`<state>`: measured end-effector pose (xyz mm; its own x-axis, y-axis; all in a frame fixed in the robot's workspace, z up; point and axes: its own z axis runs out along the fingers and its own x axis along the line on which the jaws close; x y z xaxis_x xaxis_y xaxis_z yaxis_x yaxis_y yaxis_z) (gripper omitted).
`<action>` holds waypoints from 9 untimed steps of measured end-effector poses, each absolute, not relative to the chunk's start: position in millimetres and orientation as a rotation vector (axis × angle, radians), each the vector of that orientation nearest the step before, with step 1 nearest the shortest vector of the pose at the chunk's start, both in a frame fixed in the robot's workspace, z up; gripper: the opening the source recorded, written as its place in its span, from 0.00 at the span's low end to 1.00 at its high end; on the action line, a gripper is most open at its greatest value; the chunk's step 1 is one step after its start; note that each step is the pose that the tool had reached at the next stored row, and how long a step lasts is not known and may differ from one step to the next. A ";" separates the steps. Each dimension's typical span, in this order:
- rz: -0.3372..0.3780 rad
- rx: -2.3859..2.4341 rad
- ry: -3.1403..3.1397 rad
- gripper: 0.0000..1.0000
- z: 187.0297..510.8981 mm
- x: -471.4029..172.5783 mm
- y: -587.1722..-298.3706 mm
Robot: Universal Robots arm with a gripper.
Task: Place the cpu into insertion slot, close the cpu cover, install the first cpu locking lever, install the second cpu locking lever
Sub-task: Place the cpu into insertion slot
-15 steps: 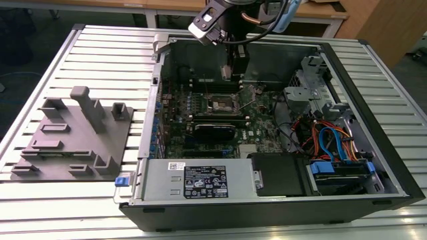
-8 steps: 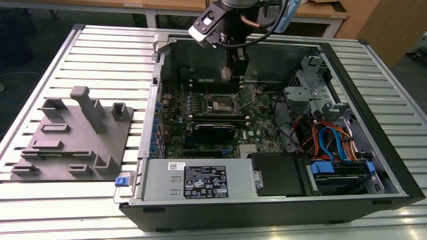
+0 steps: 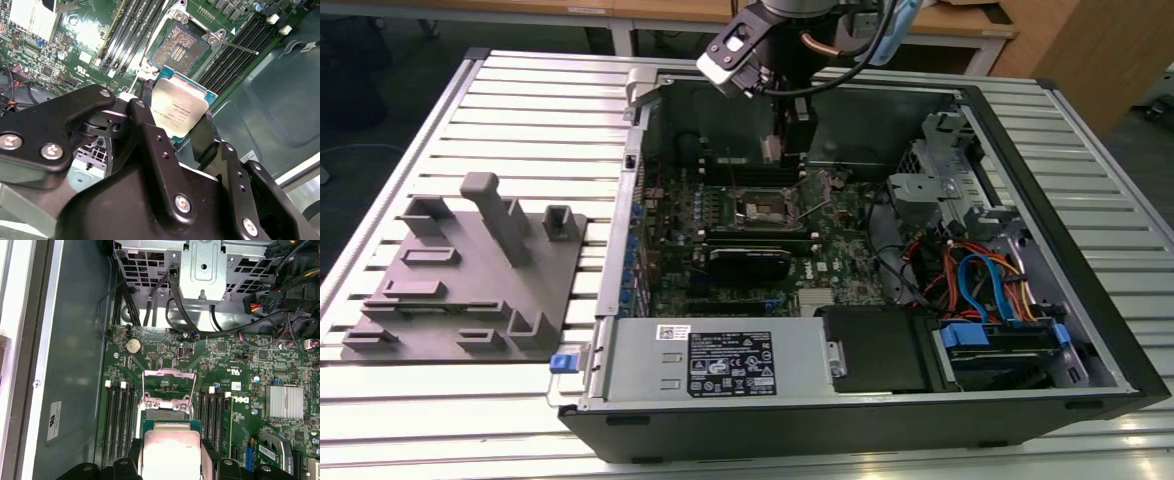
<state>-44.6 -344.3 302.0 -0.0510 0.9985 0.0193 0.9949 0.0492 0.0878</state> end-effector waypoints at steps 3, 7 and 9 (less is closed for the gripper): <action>0.119 2.131 2.241 0.54 301.6 -44.6 -344.3; 0.119 2.131 2.241 0.54 300.7 -44.6 -344.3; 0.119 2.131 2.241 0.54 300.7 -44.6 -344.3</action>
<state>-44.6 -344.3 300.7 -0.0510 0.9985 0.0192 0.9949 0.0491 0.0877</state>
